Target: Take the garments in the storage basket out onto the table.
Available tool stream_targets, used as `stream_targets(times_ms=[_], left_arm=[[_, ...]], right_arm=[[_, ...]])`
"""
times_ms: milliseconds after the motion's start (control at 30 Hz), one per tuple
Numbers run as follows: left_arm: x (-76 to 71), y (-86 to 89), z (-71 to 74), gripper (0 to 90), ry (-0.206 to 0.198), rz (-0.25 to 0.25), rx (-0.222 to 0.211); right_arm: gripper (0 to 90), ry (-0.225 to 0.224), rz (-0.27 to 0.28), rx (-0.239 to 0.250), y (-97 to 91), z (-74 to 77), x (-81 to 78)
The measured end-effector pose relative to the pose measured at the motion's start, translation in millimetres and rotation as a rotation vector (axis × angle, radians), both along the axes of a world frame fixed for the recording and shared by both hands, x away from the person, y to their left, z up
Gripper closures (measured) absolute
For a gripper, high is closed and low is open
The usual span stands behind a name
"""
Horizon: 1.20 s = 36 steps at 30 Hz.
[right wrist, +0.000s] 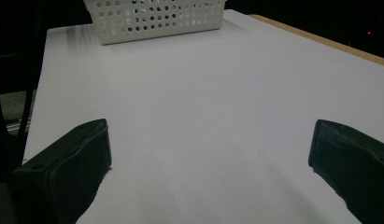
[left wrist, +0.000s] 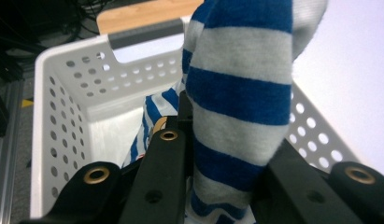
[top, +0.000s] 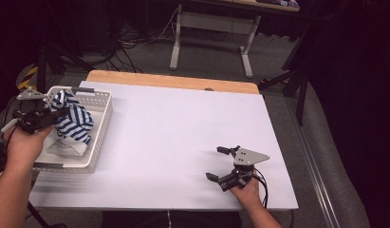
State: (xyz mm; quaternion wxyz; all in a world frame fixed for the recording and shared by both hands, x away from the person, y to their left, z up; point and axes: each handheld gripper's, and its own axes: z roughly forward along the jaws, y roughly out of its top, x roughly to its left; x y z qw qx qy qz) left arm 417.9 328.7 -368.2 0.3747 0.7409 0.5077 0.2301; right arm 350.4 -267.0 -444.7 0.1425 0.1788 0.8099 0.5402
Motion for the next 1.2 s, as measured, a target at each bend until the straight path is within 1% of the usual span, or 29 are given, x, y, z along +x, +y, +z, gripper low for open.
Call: stream_targets(times_ms=[233,300,333,567,600,800,833,867,1067,1200], left_arm=[[-4.8,-0.3,14.7,81.8,-0.055,0.016,-0.017],[-7.3,0.1,20.2,81.9,-0.08,0.023,-0.025],[-7.3,0.1,20.2,81.9,-0.08,0.023,-0.025],[-12.8,1.0,31.9,81.9,-0.138,0.037,-0.07],[-13.5,0.7,33.1,81.9,-0.141,0.038,-0.074],[-17.6,-0.9,43.0,81.9,-0.184,0.031,-0.107],[-19.2,-2.0,46.3,81.9,-0.196,0.026,-0.12],[-19.2,-2.0,46.3,81.9,-0.196,0.026,-0.12],[-24.7,-6.8,56.9,82.0,-0.241,0.015,-0.138],[-27.9,-10.5,64.4,82.0,-0.269,0.001,-0.166]], right_arm=[[0.1,0.001,0.0,0.002,-0.2,0.0,0.2],[0.1,0.001,-0.001,0.002,-0.3,0.0,0.2],[0.1,0.001,-0.001,0.002,-0.3,0.0,0.2],[0.1,0.002,-0.001,0.002,-0.3,-0.1,0.3],[0.1,0.002,-0.001,0.002,-0.3,-0.1,0.3],[0.1,0.002,-0.001,0.002,-0.3,-0.1,0.3],[0.1,0.002,-0.001,0.002,-0.3,-0.1,0.3],[0.1,0.002,-0.001,0.002,-0.3,-0.1,0.3],[0.1,0.002,0.001,0.001,0.1,-0.2,0.1],[0.1,0.001,0.001,-0.001,0.5,-0.3,-0.2]])
